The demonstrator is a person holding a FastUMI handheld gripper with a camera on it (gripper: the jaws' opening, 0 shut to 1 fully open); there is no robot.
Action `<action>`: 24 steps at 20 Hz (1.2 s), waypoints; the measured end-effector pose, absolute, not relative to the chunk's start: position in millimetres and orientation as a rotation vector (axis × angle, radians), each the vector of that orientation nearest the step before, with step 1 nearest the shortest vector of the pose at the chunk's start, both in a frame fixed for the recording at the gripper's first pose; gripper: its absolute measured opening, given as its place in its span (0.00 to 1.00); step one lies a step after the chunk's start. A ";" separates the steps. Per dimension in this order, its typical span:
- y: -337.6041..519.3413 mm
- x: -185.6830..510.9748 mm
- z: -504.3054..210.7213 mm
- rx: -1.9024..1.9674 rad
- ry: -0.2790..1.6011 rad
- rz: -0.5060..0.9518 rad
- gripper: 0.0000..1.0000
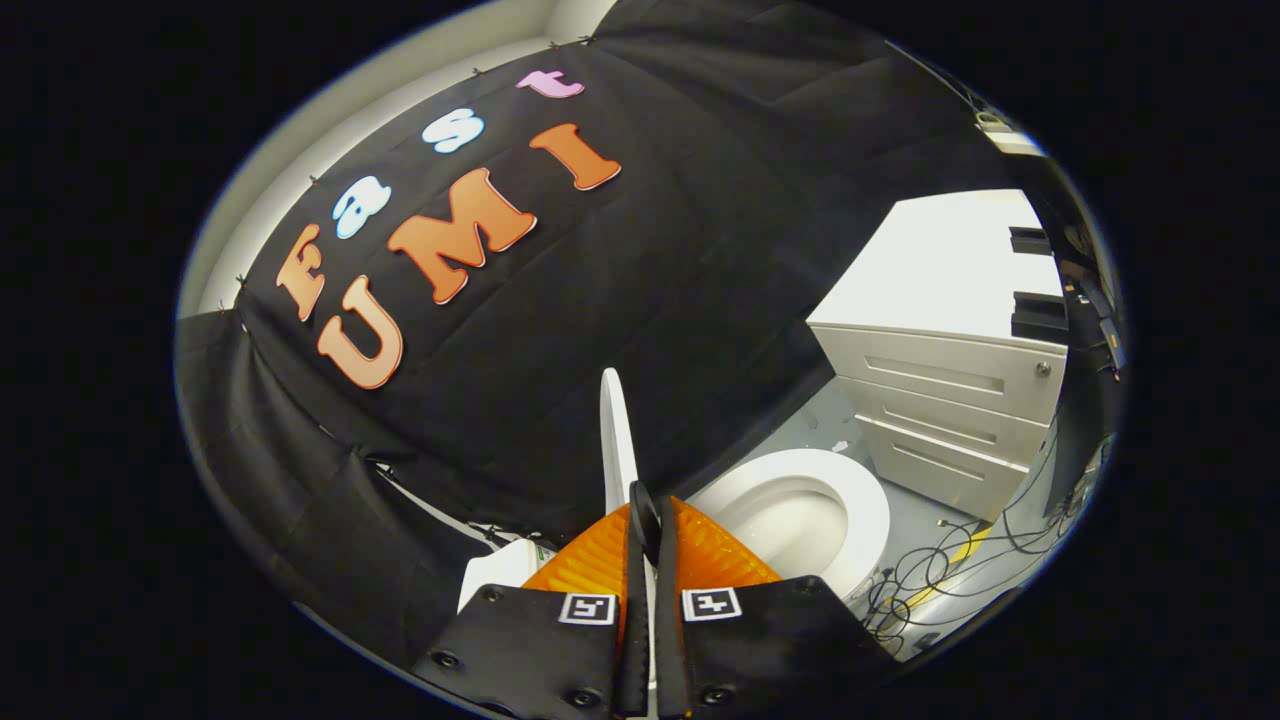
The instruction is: Open the toilet lid.
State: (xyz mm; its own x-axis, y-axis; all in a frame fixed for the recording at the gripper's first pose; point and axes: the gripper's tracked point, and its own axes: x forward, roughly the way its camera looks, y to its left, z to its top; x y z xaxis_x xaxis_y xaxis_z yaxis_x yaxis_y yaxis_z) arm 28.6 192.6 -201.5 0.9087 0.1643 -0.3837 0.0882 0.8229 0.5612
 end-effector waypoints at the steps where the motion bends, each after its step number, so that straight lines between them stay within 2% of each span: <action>1: 199.9 27.6 -197.3 0.596 0.432 0.053 0.11; 16: 337.9 0.1 -137.6 0.303 0.396 0.284 0.11; 24: 404.9 -20.8 -127.6 0.108 0.365 0.345 0.11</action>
State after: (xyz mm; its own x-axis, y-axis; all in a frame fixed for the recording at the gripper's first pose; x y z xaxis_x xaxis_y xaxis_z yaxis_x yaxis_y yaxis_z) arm -20.8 404.9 -127.6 0.8765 0.3495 -0.3309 -0.3109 0.9360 0.1651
